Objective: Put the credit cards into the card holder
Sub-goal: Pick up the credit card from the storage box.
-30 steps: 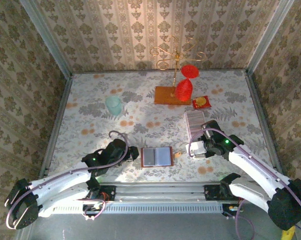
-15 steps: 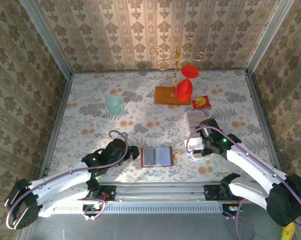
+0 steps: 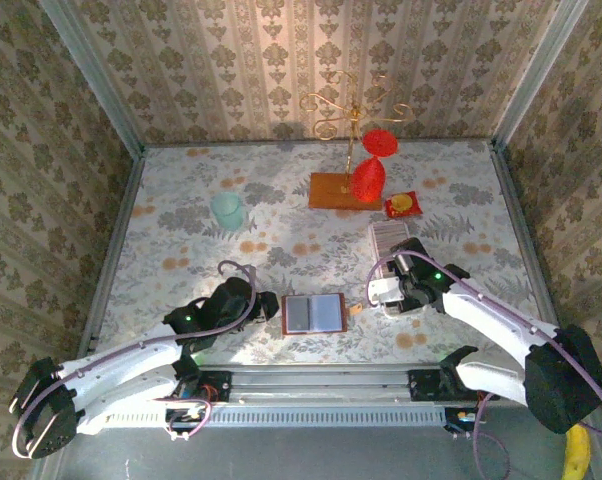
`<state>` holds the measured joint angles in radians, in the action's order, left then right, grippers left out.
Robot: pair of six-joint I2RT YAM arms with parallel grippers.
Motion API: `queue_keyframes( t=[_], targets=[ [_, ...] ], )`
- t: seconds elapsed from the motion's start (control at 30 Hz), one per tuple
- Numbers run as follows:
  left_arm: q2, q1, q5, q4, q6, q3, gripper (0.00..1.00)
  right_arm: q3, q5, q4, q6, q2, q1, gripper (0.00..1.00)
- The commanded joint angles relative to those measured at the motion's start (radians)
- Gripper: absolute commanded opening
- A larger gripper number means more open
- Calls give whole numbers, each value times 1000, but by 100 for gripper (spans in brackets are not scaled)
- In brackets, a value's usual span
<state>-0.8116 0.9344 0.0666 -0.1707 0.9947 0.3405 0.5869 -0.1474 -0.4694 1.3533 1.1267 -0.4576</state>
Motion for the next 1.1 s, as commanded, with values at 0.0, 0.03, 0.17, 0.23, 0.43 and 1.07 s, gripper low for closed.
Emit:
queue_keyframes(
  t=[0.0,0.03,0.17,0.23,0.43,1.07],
  targets=[
    [11,-7,-4,13,1,-1,35,17,-24,38,-3,3,-4,67],
    [12,-8,-4,14,1,-1,35,19,-26,30,-2,-5,-4,63],
    [12,-7,-4,16,4,-4,35,13,-26,7,5,-32,-3,48],
    [11,-7,-7,15,5,-5,35,9,-27,-1,7,-45,-3,43],
    [11,-8,-10,16,13,-11,35,-1,-20,-19,8,-73,-2,31],
    [12,-7,-16,14,24,-13,34,5,-28,-44,9,-126,-1,12]
  ],
)
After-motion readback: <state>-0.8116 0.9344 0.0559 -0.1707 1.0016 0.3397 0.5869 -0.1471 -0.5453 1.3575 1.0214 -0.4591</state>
